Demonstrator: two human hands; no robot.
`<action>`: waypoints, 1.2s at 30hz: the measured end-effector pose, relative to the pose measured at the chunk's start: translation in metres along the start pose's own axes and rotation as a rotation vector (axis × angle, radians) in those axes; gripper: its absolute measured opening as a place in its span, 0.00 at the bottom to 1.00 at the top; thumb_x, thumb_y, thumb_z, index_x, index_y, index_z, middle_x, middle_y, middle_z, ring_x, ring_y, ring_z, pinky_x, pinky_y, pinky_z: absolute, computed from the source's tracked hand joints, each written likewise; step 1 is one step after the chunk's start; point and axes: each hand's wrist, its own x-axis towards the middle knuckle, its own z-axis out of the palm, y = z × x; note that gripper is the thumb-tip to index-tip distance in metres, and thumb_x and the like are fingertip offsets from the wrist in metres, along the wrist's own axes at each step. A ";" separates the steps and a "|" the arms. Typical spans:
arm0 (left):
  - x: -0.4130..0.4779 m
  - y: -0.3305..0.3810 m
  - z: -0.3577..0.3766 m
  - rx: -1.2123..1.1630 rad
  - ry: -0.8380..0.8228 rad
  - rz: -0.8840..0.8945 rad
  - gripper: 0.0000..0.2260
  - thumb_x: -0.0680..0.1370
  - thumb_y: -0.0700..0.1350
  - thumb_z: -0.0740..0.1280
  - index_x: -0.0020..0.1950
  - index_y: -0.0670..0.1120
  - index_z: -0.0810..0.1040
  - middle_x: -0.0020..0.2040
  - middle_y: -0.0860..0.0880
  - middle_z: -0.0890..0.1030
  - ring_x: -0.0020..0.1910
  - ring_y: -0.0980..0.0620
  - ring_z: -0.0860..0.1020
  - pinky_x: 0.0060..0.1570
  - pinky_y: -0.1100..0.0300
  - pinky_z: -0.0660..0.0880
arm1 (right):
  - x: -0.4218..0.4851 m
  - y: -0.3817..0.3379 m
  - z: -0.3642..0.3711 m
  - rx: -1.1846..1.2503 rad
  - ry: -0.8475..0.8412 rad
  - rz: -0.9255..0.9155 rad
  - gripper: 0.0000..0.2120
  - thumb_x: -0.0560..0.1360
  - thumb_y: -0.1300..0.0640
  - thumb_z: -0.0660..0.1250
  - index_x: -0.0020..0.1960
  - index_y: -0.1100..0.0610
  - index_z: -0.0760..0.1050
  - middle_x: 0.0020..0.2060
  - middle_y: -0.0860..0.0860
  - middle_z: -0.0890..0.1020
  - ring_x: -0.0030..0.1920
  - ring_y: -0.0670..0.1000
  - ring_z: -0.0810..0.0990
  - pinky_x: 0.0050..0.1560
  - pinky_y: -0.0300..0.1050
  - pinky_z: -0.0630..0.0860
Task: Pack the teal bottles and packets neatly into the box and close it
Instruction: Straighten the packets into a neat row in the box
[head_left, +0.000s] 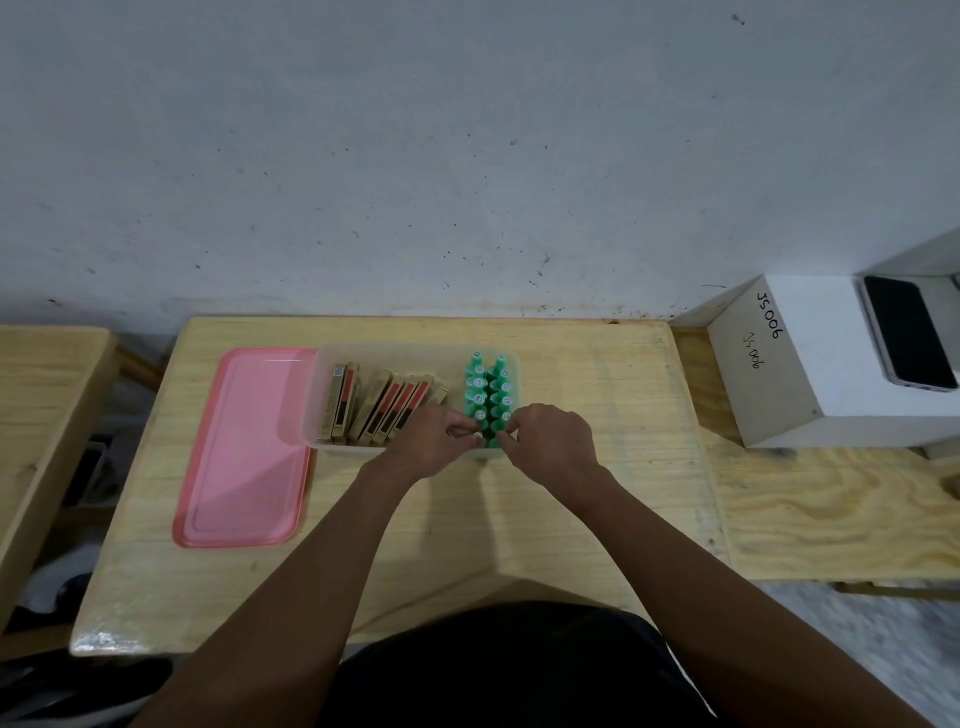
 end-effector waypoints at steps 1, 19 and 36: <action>0.000 0.000 0.000 -0.007 0.002 -0.004 0.15 0.74 0.47 0.71 0.59 0.43 0.81 0.54 0.45 0.84 0.44 0.58 0.78 0.42 0.72 0.69 | -0.001 0.001 -0.001 0.007 -0.004 -0.006 0.13 0.77 0.45 0.62 0.50 0.51 0.82 0.45 0.48 0.84 0.45 0.51 0.82 0.44 0.45 0.75; -0.047 -0.080 -0.100 0.046 0.725 -0.261 0.15 0.77 0.47 0.66 0.62 0.44 0.78 0.57 0.41 0.77 0.57 0.44 0.76 0.54 0.57 0.72 | 0.015 -0.086 0.003 0.229 0.079 -0.206 0.10 0.76 0.49 0.62 0.48 0.48 0.82 0.45 0.46 0.84 0.45 0.51 0.82 0.44 0.48 0.79; -0.035 -0.114 -0.127 -0.282 0.347 -0.271 0.11 0.77 0.44 0.67 0.55 0.40 0.82 0.48 0.43 0.85 0.45 0.48 0.83 0.53 0.53 0.80 | 0.078 -0.180 0.049 -0.008 -0.215 -0.378 0.14 0.78 0.52 0.59 0.60 0.49 0.78 0.57 0.54 0.73 0.57 0.55 0.74 0.44 0.48 0.72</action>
